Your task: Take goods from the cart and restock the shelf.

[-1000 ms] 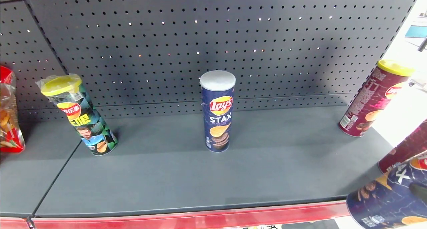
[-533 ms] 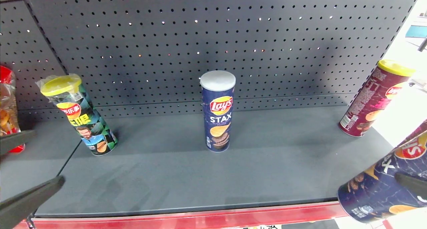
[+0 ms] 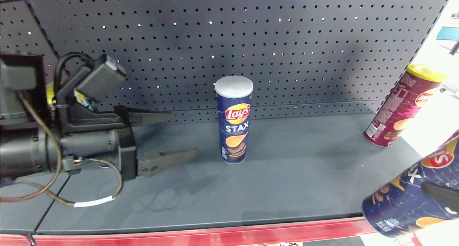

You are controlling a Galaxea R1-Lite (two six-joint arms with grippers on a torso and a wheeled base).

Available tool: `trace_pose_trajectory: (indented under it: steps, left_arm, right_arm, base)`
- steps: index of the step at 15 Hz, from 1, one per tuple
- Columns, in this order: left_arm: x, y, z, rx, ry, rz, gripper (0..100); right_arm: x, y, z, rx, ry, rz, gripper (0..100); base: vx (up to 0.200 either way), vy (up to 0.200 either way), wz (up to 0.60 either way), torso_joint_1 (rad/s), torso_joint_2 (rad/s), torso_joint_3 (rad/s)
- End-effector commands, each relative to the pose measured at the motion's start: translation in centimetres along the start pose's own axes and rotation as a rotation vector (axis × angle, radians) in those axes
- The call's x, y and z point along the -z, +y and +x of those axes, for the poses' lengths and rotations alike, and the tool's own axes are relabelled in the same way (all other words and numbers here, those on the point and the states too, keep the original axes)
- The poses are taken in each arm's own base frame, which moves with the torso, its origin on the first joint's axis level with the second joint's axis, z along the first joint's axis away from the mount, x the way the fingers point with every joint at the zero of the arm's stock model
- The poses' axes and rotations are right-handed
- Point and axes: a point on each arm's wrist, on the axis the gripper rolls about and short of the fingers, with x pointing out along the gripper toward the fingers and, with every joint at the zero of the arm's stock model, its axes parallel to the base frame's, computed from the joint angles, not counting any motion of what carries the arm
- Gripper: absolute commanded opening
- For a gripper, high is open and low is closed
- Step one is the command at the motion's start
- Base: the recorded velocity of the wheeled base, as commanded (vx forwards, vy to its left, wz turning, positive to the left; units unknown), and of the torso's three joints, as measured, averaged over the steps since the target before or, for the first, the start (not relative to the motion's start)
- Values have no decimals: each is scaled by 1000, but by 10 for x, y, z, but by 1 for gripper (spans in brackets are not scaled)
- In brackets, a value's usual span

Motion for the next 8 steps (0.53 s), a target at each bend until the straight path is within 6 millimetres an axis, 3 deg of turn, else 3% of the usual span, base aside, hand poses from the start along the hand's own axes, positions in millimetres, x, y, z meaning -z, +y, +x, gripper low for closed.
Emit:
trace_pose_trajectory:
  steps: [1, 8]
  left_arm:
    - [9, 22, 43, 27, 70, 5, 100]
    - [-5, 35, 89, 67, 53, 50, 100]
  right_arm:
    - [1, 0, 0, 0, 4, 1, 0]
    - [3, -1, 2, 8, 17, 6, 0]
  base:
    - [0, 0, 0, 0, 0, 0]
    - [0, 0, 0, 0, 0, 0]
